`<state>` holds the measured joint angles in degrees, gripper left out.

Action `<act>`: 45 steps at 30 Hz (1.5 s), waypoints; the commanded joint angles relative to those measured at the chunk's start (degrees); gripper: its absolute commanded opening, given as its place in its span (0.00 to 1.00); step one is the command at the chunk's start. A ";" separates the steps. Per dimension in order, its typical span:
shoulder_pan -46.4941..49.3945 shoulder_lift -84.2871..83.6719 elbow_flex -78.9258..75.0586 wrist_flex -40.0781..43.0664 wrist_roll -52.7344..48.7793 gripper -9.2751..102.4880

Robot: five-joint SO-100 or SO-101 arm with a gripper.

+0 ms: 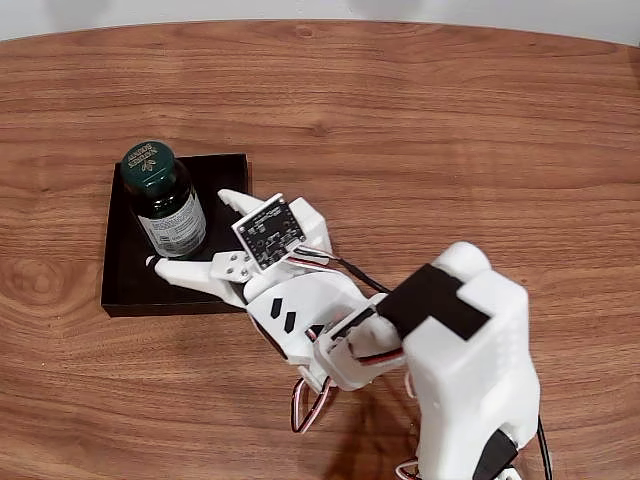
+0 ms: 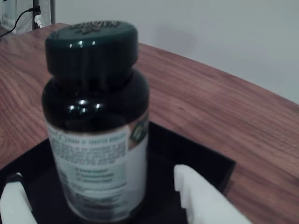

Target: Pick up the pill bottle and place it in the black box.

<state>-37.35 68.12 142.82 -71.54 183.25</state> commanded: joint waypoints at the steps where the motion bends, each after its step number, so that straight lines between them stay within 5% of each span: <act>1: 0.70 7.56 1.14 -1.05 0.53 0.42; 10: 1.41 17.40 8.61 2.37 0.97 0.41; 23: 9.76 49.22 21.80 23.82 0.09 0.35; 32: 17.75 58.71 29.53 27.95 -1.67 0.31; 45: 26.10 72.25 29.79 54.67 -7.12 0.22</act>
<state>-12.74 134.82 173.23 -24.26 177.19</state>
